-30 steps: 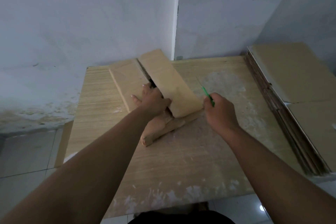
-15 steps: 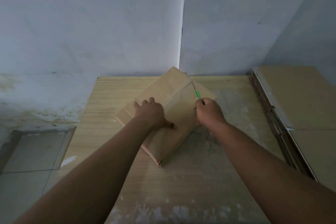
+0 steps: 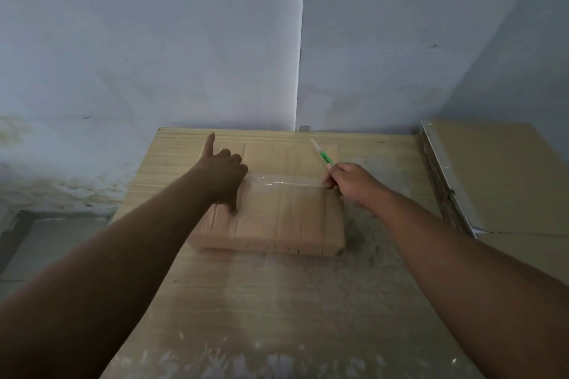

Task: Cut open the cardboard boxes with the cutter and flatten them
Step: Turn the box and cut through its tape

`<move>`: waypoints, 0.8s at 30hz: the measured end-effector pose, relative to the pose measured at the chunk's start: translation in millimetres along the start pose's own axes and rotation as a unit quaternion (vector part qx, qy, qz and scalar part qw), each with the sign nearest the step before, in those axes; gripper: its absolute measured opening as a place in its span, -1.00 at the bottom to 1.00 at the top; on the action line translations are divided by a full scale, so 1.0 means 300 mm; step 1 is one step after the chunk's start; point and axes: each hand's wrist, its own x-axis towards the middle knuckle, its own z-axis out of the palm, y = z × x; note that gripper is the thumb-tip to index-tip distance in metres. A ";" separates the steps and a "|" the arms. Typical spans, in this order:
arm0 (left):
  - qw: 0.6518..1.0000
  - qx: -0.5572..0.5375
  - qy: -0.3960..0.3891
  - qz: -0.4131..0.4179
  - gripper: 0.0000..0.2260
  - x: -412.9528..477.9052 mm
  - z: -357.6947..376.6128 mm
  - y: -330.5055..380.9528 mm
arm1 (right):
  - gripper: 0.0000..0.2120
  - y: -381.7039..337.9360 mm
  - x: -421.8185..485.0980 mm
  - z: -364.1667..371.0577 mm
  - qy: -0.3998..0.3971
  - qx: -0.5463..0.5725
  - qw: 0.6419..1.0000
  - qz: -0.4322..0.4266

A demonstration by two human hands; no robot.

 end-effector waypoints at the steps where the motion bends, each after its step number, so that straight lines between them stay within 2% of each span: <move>1: 0.999 -0.035 -0.011 -0.002 -0.17 0.004 0.000 0.013 | -0.64 0.014 -0.005 0.006 0.007 0.041 0.999 0.015; 4: 0.987 -0.160 -0.016 -0.013 -0.03 0.015 -0.004 0.111 | -0.64 0.050 -0.031 0.018 0.019 0.120 0.992 0.045; 7: 0.974 -0.226 0.022 0.005 -0.04 0.039 -0.027 0.294 | -0.63 0.064 -0.064 0.010 -0.015 0.177 0.982 0.057; 10: 0.965 -0.258 0.031 0.019 -0.09 0.063 -0.044 0.442 | -0.64 0.085 -0.100 -0.026 -0.061 0.239 0.966 0.072; 12: 0.965 -0.256 0.041 0.034 -0.11 0.073 -0.038 0.460 | -0.64 0.117 -0.113 -0.066 -0.085 0.244 0.963 0.074; 15: 0.965 -0.246 0.049 0.072 -0.18 0.074 -0.029 0.420 | -0.67 0.177 -0.130 -0.136 -0.160 0.158 0.971 0.080; 18: 0.967 -0.227 0.053 0.105 -0.24 0.063 -0.037 0.393 | -0.67 0.216 -0.148 -0.188 -0.260 0.029 0.961 0.091; 20: 0.969 -0.210 0.047 0.122 -0.25 0.055 -0.044 0.382 | -0.66 0.235 -0.140 -0.208 -0.290 -0.045 0.953 0.080; 24: 0.967 -0.202 0.035 0.153 -0.29 0.047 -0.051 0.360 | -0.65 0.245 -0.115 -0.206 -0.344 -0.103 0.932 0.058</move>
